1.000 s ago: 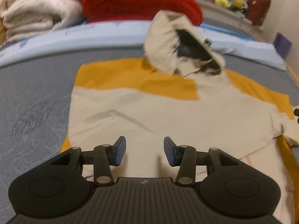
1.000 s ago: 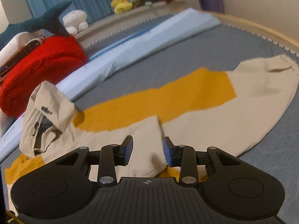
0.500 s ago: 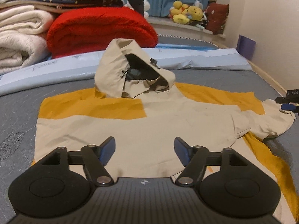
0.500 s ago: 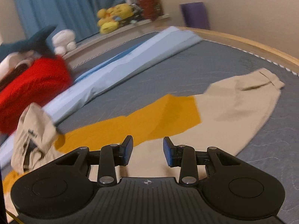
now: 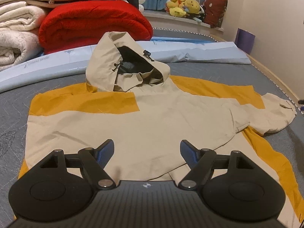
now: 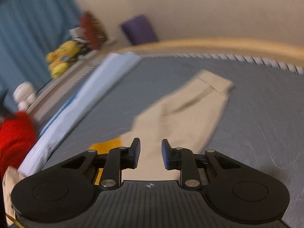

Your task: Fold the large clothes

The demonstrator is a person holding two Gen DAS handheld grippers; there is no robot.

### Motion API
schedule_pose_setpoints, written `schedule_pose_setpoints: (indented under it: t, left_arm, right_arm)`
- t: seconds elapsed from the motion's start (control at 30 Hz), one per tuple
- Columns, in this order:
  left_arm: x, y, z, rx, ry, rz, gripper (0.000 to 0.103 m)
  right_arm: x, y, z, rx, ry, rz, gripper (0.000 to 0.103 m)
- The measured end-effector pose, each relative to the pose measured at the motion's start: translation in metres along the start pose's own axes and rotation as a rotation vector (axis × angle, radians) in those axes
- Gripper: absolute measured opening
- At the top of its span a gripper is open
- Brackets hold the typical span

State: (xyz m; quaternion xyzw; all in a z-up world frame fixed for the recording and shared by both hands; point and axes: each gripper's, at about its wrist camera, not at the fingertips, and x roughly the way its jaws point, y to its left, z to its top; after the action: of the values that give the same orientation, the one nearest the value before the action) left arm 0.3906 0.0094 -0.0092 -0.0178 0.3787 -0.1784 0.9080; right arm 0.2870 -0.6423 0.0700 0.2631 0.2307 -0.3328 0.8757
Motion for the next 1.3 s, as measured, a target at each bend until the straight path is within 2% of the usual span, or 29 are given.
schedule_pose_setpoints:
  t: [0.07, 0.2, 0.27, 0.37, 0.73, 0.77, 0.87, 0.9, 1.0, 1.07, 1.2, 1.3]
  left_arm:
    - [0.001, 0.000, 0.000, -0.002, 0.001, 0.002, 0.081]
    - [0.005, 0.003, 0.001, -0.017, 0.007, 0.004, 0.081]
    - [0.006, 0.004, 0.001, -0.022, 0.013, 0.003, 0.081]
    - [0.006, 0.004, 0.000, -0.016, 0.017, 0.005, 0.081]
    - [0.012, 0.009, 0.002, -0.043, 0.027, 0.019, 0.081]
    - [0.012, 0.009, 0.002, -0.041, 0.027, 0.020, 0.081]
    - [0.011, 0.009, 0.002, -0.034, 0.026, 0.027, 0.081]
    - [0.011, 0.009, 0.002, -0.034, 0.026, 0.030, 0.081]
    - [0.011, 0.011, 0.002, -0.037, 0.027, 0.039, 0.081]
    - [0.011, 0.012, 0.002, -0.040, 0.027, 0.045, 0.081]
    - [0.007, 0.018, 0.005, -0.061, 0.021, 0.054, 0.081]
    - [-0.001, 0.026, 0.009, -0.080, 0.012, 0.064, 0.081]
  right_arm:
    - [0.014, -0.023, 0.000, 0.082, 0.028, -0.018, 0.029]
    - [0.048, -0.051, -0.005, 0.168, 0.083, -0.021, 0.043]
    - [0.066, -0.063, -0.010, 0.203, 0.098, -0.043, 0.046]
    - [0.082, -0.077, -0.017, 0.269, 0.106, -0.081, 0.046]
    - [0.093, -0.085, -0.018, 0.315, -0.012, -0.026, 0.046]
    - [0.093, -0.085, -0.018, 0.319, -0.018, -0.026, 0.042]
    - [0.096, -0.087, -0.019, 0.326, -0.025, -0.045, 0.016]
    - [0.096, -0.089, -0.020, 0.340, -0.028, -0.048, 0.011]
    - [0.094, -0.087, -0.020, 0.360, -0.051, -0.048, 0.003]
    - [0.088, -0.077, -0.017, 0.331, -0.084, -0.052, 0.002]
    - [0.068, -0.029, -0.004, 0.158, -0.182, -0.070, 0.001]
    - [0.044, 0.028, 0.004, -0.005, -0.262, -0.029, 0.001]
